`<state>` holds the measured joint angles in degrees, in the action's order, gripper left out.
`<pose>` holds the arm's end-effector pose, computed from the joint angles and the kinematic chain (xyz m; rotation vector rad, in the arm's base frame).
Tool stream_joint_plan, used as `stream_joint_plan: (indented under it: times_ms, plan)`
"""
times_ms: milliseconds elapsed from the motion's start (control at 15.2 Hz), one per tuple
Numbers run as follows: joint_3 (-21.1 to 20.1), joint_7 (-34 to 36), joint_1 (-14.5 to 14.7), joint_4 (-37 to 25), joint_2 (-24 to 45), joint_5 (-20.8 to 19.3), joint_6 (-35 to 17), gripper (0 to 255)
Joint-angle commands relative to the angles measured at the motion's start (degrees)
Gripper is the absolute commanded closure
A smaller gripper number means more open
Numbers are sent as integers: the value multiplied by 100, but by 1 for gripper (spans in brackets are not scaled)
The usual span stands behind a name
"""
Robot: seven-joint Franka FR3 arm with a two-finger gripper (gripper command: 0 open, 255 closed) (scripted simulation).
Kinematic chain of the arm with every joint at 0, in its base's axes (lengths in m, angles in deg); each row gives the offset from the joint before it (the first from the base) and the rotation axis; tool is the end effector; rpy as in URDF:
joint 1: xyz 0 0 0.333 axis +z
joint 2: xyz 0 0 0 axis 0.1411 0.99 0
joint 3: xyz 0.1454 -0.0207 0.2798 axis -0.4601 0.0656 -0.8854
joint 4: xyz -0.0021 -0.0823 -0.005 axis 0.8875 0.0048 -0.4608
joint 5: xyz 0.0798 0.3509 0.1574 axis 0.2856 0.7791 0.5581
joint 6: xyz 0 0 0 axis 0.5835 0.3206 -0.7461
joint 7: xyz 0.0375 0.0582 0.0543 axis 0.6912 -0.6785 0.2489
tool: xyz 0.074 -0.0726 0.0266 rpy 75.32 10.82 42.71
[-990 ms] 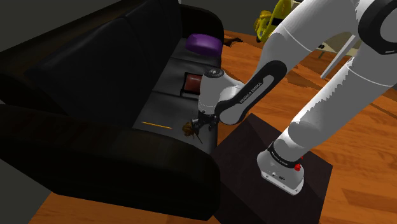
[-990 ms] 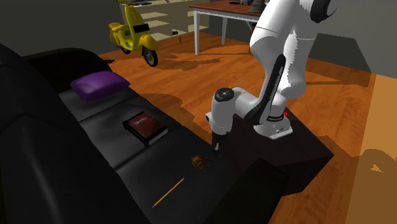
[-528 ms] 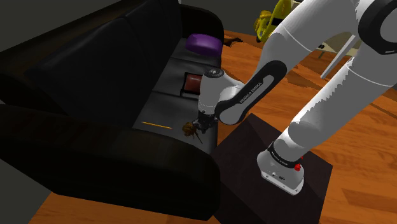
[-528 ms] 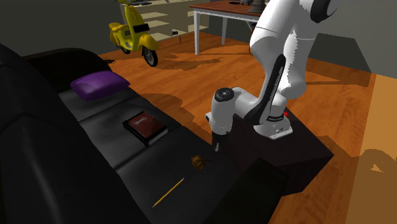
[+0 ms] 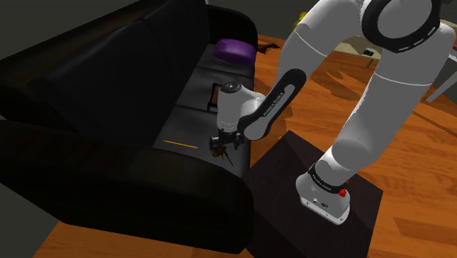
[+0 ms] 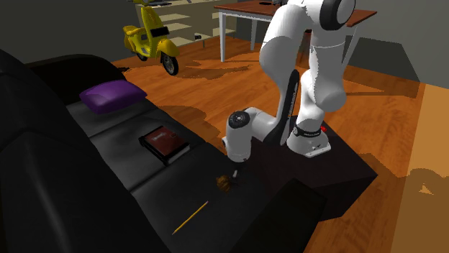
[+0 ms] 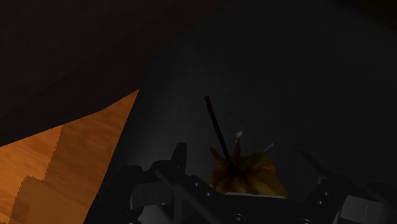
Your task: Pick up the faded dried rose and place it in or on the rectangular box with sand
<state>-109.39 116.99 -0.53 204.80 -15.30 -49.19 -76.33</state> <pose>0.3923 0.1530 0.1772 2.9558 -0.8129 -0.0683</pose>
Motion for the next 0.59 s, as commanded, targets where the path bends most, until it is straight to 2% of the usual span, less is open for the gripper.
stream_joint_plan:
  times_ms: [0, 528]
  plan:
    - [310, 344, 191, -471, 617, -526, 33, 0]
    - [929, 825, 641, -774, 1388, -1189, -379, 0]
